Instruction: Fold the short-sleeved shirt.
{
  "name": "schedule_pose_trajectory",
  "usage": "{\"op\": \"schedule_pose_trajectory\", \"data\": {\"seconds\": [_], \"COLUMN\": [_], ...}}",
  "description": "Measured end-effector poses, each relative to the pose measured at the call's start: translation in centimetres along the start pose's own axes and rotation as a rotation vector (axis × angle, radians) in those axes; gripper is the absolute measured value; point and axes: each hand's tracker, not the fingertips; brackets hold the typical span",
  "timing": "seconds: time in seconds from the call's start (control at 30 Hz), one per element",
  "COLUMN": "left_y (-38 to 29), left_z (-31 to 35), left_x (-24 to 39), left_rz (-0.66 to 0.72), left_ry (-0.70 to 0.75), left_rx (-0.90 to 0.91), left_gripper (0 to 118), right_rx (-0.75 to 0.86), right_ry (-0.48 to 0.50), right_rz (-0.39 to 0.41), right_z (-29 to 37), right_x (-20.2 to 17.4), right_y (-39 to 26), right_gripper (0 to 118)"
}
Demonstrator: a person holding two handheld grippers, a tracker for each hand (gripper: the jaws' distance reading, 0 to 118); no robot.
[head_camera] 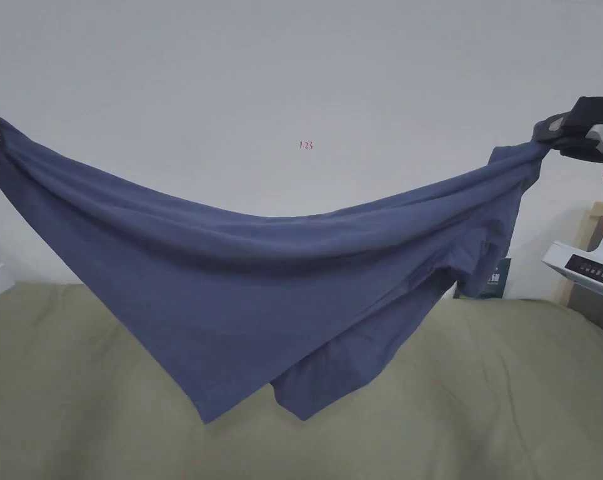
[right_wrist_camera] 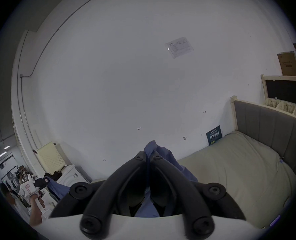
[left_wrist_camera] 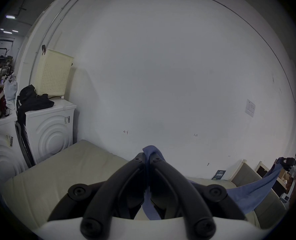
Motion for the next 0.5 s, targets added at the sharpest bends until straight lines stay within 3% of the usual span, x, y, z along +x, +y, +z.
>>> {"op": "schedule_pose_trajectory", "data": {"seconds": [0.17, 0.27, 0.4, 0.5], "left_y": [-6.4, -11.8, -18.3, -21.5], "left_z": [-2.2, -3.4, -3.0, 0.3], "left_x": [-1.0, -2.0, -3.3, -2.9], "left_rz": [0.019, 0.075, 0.144, 0.133], "left_ry": [-0.005, 0.007, 0.007, -0.004], "left_rx": [-0.07, -0.131, -0.163, -0.193], "left_gripper": [3, 3, 3, 3], "right_rx": [-0.099, -0.151, -0.212, -0.239], "right_ry": [-0.003, -0.024, -0.051, -0.038], "right_rz": [-0.042, -0.121, -0.219, -0.228], "right_z": [-2.5, -3.5, -3.2, -0.9], "right_x": [3.2, 5.9, 9.3, 10.9], "right_y": [-5.9, -10.9, -16.7, -19.4], "right_gripper": [5, 4, 4, 5]}}
